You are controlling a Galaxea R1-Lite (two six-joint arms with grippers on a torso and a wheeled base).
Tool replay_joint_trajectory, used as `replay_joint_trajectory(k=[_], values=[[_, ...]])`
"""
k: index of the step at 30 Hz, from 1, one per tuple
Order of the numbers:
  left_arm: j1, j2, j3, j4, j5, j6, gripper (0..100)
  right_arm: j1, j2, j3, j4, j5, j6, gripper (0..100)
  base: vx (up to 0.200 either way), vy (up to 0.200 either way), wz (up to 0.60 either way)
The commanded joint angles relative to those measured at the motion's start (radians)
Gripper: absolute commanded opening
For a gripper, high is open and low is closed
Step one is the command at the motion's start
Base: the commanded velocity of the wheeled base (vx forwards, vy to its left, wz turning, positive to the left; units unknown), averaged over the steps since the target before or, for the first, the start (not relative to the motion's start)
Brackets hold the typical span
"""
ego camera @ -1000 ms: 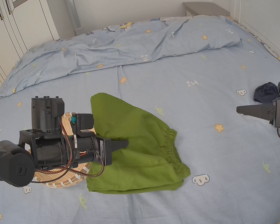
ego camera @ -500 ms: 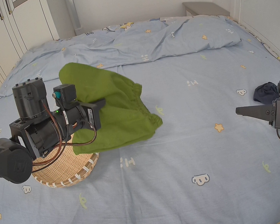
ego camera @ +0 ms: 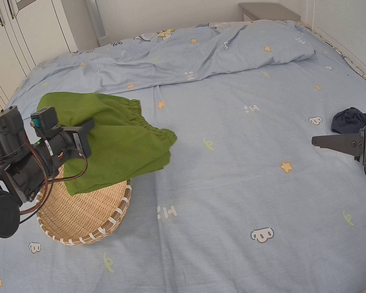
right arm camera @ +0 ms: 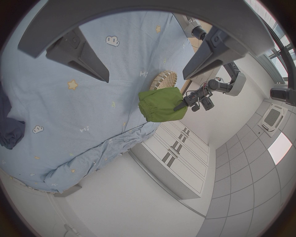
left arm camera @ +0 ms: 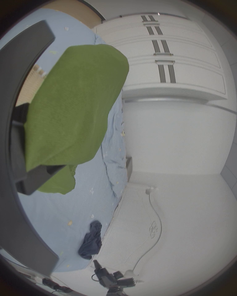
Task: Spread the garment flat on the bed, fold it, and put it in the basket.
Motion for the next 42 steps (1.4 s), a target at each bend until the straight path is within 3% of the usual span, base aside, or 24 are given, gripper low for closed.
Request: replay_joint_trajectory(k=[1, 9, 19, 25, 28, 33, 42], values=[[0.080, -0.043, 0.017, 0.008, -0.006, -0.038, 0, -0.001, -0.026, -0.001, 0.000, 0.000, 0.000, 100, 0.000, 0.000, 0.00], [0.106, -0.065, 0.047, 0.009, -0.004, -0.056, 0, 0.001, -0.040, -0.007, 0.023, 0.000, 0.000, 100, 0.000, 0.000, 0.00], [0.164, -0.135, 0.101, 0.012, -0.004, -0.176, 0, 0.010, -0.053, -0.010, 0.038, 0.002, -0.001, 100, 0.000, 0.000, 0.00], [0.161, -0.146, 0.205, 0.011, -0.003, -0.188, 0, 0.012, -0.067, -0.010, 0.041, 0.002, -0.001, 100, 0.000, 0.000, 0.00], [0.149, -0.134, 0.337, -0.003, 0.000, -0.210, 0, 0.015, -0.069, -0.007, 0.041, 0.002, -0.001, 100, 0.000, 0.000, 0.00], [0.161, -0.040, 0.409, -0.003, 0.000, -0.256, 0, 0.032, -0.067, -0.002, 0.043, 0.002, -0.001, 100, 0.000, 0.000, 0.00], [0.245, 0.214, 0.343, -0.063, 0.002, -0.305, 0, 0.033, -0.069, -0.002, 0.053, 0.002, -0.001, 100, 0.000, 0.000, 0.00]])
